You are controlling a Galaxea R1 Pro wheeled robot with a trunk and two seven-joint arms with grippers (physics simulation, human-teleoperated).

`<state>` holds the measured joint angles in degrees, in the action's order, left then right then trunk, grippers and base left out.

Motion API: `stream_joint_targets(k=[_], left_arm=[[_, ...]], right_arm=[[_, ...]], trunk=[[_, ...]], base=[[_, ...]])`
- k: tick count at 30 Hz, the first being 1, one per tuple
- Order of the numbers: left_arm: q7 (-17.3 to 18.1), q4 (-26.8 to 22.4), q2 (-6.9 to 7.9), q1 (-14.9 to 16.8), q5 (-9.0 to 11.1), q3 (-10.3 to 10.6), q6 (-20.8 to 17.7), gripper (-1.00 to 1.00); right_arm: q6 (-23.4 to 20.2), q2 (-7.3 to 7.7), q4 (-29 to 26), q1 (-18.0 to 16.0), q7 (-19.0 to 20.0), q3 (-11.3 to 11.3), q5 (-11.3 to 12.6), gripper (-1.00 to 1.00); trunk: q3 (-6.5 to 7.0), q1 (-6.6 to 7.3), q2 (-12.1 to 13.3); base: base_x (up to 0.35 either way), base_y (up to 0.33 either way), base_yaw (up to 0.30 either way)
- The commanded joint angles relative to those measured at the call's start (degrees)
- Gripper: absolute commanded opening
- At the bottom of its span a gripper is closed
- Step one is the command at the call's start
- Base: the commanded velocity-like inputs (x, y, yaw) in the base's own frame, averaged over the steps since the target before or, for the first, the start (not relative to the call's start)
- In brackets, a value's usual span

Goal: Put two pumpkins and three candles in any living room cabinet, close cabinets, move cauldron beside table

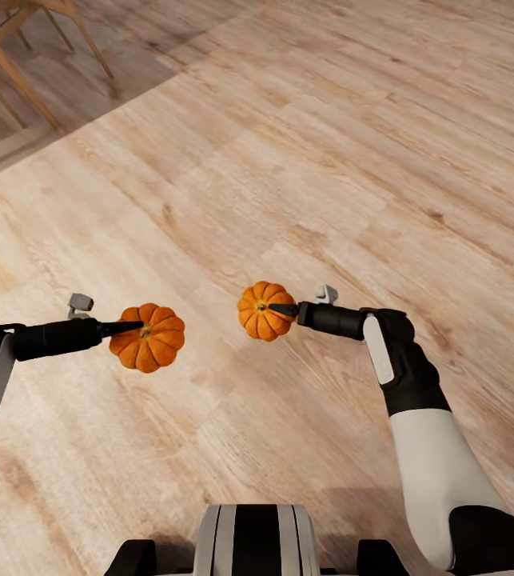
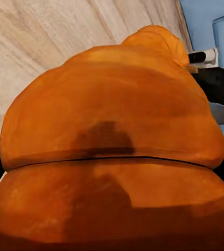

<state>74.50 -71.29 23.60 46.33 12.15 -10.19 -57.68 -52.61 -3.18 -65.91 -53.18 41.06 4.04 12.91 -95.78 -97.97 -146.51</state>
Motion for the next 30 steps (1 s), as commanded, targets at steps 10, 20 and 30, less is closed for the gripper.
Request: stream_joint_targets(k=[10,20,30], left_arm=[[0.03,-0.04,0.46,-0.01,-0.03,0.00,-0.02,-1.00],[0.03,-0.08,0.61,0.00,-0.03,-0.06,-0.06,-1.00],[-0.06,0.01,0.65,-0.01,-0.03,-2.74,-0.06,-1.00]], right_arm=[[-0.40,0.60,-0.35,0.78,6.75,0.24,0.40,-1.00],[-0.73,0.93,-1.23,0.79,6.91,0.27,0.45,-1.00],[-0.83,0.98,-1.24,0.79,6.93,0.27,0.54,-1.00]], trunk=[[2.22,0.25,0.14],[4.44,0.51,0.27],[6.65,0.77,0.40]], base=[[0.000,0.000,0.040],[0.000,0.000,0.275],[0.000,0.000,0.288]])
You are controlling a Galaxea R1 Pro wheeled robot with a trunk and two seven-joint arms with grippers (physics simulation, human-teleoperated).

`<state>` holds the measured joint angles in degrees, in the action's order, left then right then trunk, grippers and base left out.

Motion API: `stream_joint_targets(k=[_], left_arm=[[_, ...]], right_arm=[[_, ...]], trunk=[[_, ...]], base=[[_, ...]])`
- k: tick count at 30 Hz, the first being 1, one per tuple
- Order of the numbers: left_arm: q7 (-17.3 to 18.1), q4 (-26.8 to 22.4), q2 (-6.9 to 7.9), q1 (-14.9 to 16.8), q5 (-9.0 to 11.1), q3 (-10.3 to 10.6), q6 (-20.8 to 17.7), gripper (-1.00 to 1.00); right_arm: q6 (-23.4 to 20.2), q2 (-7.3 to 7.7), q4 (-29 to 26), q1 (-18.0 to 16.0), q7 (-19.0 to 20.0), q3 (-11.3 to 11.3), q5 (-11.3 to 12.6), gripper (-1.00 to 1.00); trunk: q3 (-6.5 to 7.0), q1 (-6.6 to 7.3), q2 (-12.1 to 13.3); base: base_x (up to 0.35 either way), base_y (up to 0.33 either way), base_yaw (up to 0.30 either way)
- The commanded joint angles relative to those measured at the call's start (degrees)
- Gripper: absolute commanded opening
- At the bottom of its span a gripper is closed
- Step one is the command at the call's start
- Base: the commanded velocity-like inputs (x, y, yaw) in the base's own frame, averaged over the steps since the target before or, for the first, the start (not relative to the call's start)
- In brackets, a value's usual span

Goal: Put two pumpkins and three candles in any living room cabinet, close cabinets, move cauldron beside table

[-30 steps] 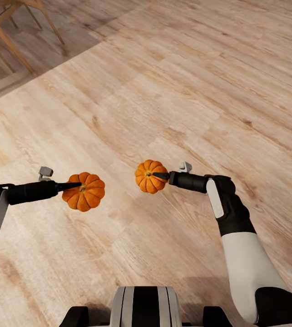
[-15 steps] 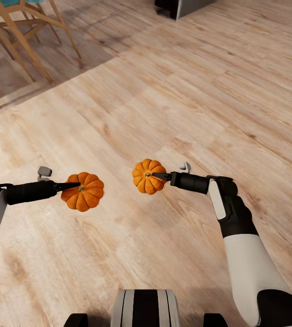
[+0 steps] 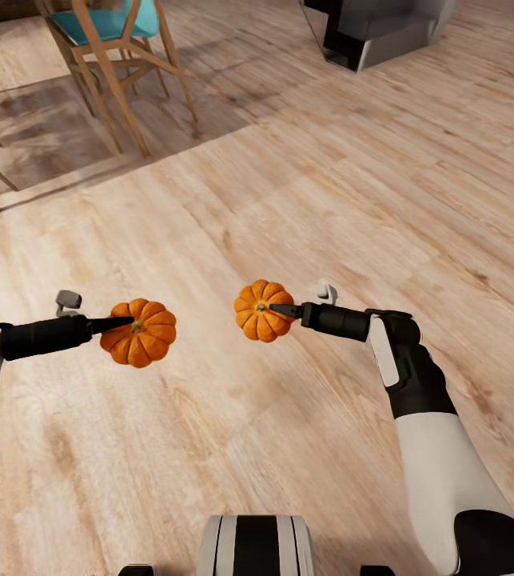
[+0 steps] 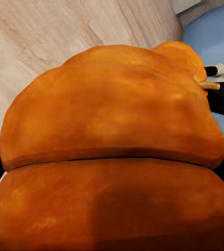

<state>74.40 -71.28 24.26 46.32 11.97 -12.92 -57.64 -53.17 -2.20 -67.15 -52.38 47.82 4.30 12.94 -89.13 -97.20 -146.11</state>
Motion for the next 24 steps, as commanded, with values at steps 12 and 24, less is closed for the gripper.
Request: stream_joint_targets(k=[12,24], left_arm=[[0.04,0.02,-0.09,-0.01,0.16,-0.18,-0.11,-1.00],[0.04,0.08,-0.09,-0.08,0.16,-0.17,-0.11,-1.00]], right_arm=[[-0.27,0.00,0.00,0.00,0.17,0.01,0.50,-1.00],[-0.28,0.00,0.00,0.00,0.17,0.01,0.50,-1.00]], trunk=[[2.67,0.31,0.16],[5.32,0.62,0.32]], base=[[0.000,0.000,0.288],[0.000,0.000,0.288]])
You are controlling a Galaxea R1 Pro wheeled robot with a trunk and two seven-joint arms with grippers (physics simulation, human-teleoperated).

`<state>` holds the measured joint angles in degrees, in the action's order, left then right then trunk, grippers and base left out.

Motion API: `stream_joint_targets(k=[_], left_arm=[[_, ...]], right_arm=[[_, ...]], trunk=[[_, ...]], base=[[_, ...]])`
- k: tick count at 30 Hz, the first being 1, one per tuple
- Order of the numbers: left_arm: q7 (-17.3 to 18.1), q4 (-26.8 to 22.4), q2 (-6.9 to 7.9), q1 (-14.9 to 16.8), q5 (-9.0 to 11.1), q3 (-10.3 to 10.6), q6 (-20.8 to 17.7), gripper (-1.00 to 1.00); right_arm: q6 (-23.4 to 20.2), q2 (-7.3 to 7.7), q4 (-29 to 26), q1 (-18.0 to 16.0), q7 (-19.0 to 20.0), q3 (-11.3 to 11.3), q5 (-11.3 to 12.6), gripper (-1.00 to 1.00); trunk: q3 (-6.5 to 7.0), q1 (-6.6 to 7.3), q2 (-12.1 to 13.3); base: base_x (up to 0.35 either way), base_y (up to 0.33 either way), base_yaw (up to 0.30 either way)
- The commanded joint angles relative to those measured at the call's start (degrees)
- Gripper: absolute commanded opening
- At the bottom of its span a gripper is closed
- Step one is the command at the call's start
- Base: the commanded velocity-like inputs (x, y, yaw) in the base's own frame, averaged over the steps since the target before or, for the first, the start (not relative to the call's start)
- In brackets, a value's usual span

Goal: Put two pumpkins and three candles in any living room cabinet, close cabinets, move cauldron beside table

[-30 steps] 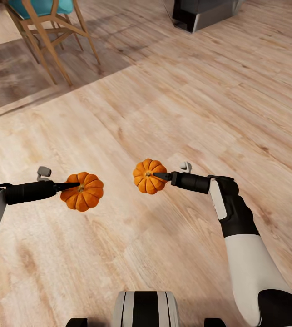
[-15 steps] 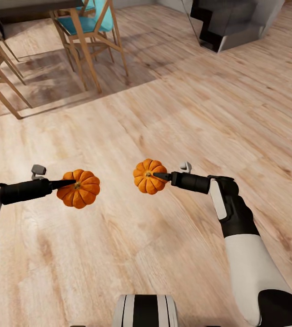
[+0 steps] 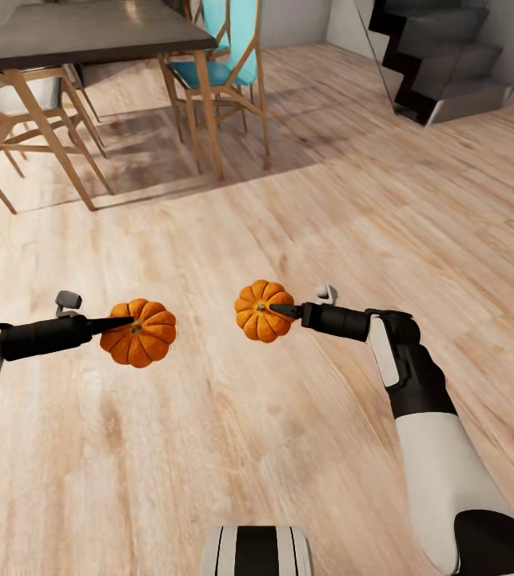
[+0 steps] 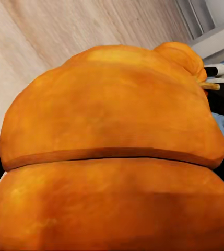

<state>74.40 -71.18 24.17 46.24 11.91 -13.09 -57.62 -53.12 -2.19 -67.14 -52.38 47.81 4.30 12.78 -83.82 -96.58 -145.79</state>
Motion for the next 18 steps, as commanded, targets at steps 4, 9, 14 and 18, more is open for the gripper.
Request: stream_joint_targets(k=[4,9,14,18], left_arm=[[0.04,-0.01,0.00,0.00,0.21,0.00,-0.11,-1.00],[0.08,-0.01,-0.08,0.00,0.21,0.01,-0.13,-1.00],[0.05,-0.01,-0.09,0.00,0.27,0.08,-0.13,-1.00],[0.05,-0.01,-0.09,0.00,0.26,0.08,-0.13,-1.00]], right_arm=[[-0.32,-0.01,0.00,0.00,0.18,0.01,0.67,-1.00],[-0.34,-0.01,0.00,0.00,0.18,0.01,0.67,-1.00],[-0.39,-0.01,0.00,0.00,0.18,0.01,0.67,-1.00],[-0.39,-0.01,0.00,0.00,0.18,0.01,0.67,-1.00]], trunk=[[0.90,0.10,0.05],[2.00,0.23,0.12],[3.11,0.36,0.19],[4.00,0.46,0.24]], base=[[0.000,0.000,0.288],[0.000,0.000,0.288],[0.000,0.000,0.288],[0.000,0.000,0.288]])
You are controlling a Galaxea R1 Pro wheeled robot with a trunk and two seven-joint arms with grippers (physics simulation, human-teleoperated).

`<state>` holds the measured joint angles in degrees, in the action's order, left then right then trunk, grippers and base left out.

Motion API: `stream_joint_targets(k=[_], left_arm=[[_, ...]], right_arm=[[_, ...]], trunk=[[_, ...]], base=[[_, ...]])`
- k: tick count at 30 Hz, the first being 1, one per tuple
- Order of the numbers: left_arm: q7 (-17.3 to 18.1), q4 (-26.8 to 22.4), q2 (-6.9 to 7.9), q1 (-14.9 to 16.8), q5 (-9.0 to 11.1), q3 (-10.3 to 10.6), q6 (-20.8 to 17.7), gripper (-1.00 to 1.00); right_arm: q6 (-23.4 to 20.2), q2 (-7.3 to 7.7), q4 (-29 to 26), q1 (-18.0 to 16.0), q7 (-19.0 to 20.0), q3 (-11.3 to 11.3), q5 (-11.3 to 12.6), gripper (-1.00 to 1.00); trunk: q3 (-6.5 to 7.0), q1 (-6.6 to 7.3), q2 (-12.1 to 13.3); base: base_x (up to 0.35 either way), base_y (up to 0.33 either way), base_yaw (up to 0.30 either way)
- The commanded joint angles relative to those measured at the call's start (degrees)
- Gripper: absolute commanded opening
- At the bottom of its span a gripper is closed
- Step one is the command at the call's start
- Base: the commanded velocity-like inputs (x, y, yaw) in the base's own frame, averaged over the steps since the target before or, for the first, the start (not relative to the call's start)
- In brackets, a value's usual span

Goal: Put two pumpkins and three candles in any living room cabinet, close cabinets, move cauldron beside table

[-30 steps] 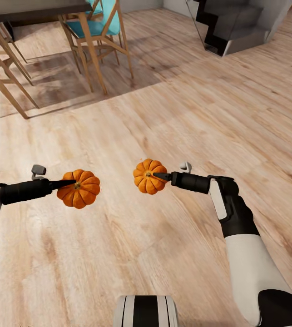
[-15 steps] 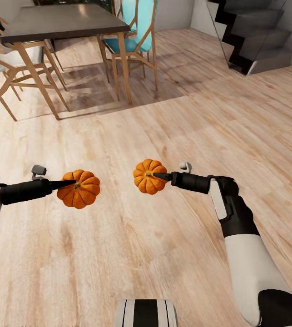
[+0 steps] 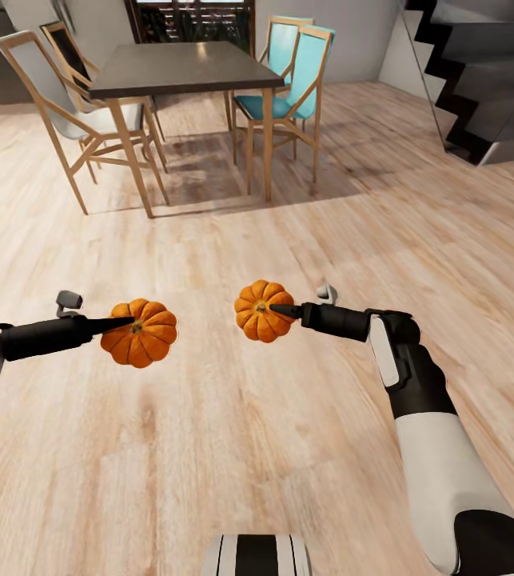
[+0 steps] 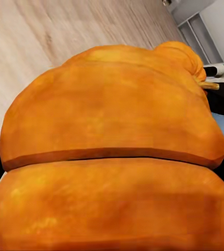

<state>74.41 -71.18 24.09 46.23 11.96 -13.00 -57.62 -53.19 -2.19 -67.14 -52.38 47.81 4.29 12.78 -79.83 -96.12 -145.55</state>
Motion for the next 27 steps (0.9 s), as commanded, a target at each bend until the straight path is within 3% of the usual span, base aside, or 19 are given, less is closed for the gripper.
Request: stream_joint_targets(k=[1,27], left_arm=[[0.04,-0.01,0.00,0.00,0.21,0.00,-0.11,-1.00],[0.10,1.05,-0.18,0.02,0.25,-0.04,-0.12,-1.00]], right_arm=[[-0.32,-0.01,0.00,0.00,0.18,0.01,0.67,-1.00],[-0.32,-0.01,0.00,0.44,1.00,0.01,0.72,-1.00]], trunk=[[0.23,0.03,0.01],[5.99,0.70,0.36]], base=[[0.000,0.000,0.288],[0.000,0.000,0.283]])
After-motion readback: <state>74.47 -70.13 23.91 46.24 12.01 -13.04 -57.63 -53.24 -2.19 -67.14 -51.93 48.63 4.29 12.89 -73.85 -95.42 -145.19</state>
